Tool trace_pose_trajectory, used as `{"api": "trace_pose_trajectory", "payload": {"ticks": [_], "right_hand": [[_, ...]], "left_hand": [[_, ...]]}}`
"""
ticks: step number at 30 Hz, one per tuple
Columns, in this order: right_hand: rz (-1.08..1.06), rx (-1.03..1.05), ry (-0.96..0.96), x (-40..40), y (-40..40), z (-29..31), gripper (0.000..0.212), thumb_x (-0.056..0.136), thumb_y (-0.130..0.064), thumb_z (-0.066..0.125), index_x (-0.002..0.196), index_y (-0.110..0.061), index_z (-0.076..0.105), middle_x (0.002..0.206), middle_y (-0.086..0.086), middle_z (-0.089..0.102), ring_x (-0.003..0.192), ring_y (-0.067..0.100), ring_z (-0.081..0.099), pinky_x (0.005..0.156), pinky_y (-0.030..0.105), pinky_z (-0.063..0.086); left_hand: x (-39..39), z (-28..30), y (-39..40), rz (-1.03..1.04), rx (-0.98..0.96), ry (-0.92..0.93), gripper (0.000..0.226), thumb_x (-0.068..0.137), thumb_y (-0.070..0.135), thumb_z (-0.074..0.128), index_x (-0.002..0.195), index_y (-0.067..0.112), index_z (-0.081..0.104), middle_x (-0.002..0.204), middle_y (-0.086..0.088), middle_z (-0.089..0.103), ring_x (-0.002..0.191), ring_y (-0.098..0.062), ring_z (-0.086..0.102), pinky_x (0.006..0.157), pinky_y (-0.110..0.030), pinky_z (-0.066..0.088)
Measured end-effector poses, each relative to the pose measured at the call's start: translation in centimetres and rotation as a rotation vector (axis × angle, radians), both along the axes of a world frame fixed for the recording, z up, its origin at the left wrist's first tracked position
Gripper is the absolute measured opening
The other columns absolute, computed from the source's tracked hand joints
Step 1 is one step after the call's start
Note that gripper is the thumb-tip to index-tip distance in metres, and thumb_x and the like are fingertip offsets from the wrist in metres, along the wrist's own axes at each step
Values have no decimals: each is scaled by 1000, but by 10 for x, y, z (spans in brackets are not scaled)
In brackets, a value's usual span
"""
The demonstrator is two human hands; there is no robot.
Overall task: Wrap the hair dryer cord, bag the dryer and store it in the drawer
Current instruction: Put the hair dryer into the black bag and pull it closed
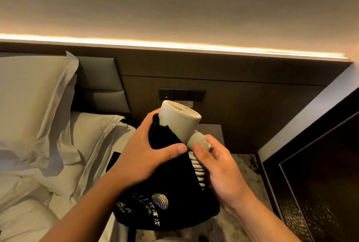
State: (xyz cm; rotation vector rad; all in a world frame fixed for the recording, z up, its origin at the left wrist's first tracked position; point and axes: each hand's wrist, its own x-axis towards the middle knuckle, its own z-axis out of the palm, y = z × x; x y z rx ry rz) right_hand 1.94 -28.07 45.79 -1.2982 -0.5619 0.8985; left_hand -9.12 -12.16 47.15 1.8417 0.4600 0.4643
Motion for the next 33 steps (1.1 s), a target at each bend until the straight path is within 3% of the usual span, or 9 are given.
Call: {"api": "trace_pose_trajectory", "payload": {"ticks": [4, 7, 10, 15, 19, 24, 26, 29, 33], "right_hand": [[5, -89, -296, 5, -2, 5, 34, 84, -54, 60, 99, -26, 71, 91, 0, 74, 85, 14, 68, 71, 27, 53], [-152, -109, -467, 12, -9, 4, 40, 90, -55, 54, 110, -25, 71, 105, -7, 73, 101, 8, 67, 82, 22, 54], [-171, -361, -629, 22, -22, 3, 30, 91, -48, 59, 115, -32, 67, 109, -18, 68, 103, -1, 61, 84, 16, 50], [314, -613, -226, 24, -31, -10, 17, 97, -29, 60, 104, -19, 71, 89, 0, 73, 71, 16, 68, 51, 23, 50], [345, -545, -56, 15, -27, -19, 25, 103, -23, 48, 94, -6, 65, 69, 10, 65, 42, 18, 56, 36, 23, 39], [126, -446, -361, 19, -16, -13, 42, 102, -35, 46, 88, 1, 63, 76, 22, 63, 66, 21, 56, 60, 40, 45], [92, -474, -552, 21, -10, -6, 46, 100, -42, 45, 87, 0, 60, 75, 12, 62, 69, 18, 55, 68, 46, 45], [51, -379, -644, 18, 3, 10, 41, 103, -40, 41, 85, -14, 68, 81, 0, 72, 75, 15, 65, 72, 38, 47], [-80, -278, -655, 9, 22, 19, 43, 104, -32, 42, 67, -21, 62, 66, -9, 66, 59, 2, 54, 54, 18, 39]], "left_hand": [[-5, -8, -1, 44, -87, -27, 49, 55, 61, 79, 97, 69, 55, 107, 31, 68, 100, 7, 64, 73, -4, 49], [-9, -13, 1, 82, -132, -30, 48, 54, 62, 76, 97, 67, 56, 104, 28, 69, 98, 4, 66, 70, -11, 54], [-15, -15, 6, 124, -171, -30, 50, 51, 64, 75, 98, 64, 57, 102, 26, 69, 96, 2, 67, 68, -18, 56], [-21, -17, 11, 171, -219, -47, 67, 52, 62, 76, 113, 44, 54, 100, 28, 69, 96, 3, 66, 66, -10, 54], [-26, -23, 13, 177, -267, -56, 83, 44, 70, 81, 116, 42, 53, 100, 24, 69, 100, -1, 67, 71, -17, 57], [-30, -31, 15, 145, -337, -109, 95, 38, 84, 79, 120, 43, 54, 108, 13, 72, 108, -11, 68, 80, -27, 59], [-30, -34, 16, 147, -318, -113, 99, 40, 83, 80, 125, 40, 53, 114, 7, 70, 111, -15, 67, 85, -32, 58], [-31, -35, 14, 149, -276, -133, 79, 47, 84, 76, 116, 51, 57, 114, 16, 70, 111, -8, 66, 83, -22, 57], [-29, -40, 8, 252, -463, -92, 77, 57, 92, 57, 110, 37, 58, 94, 24, 75, 102, -3, 69, 71, -15, 56]]}}
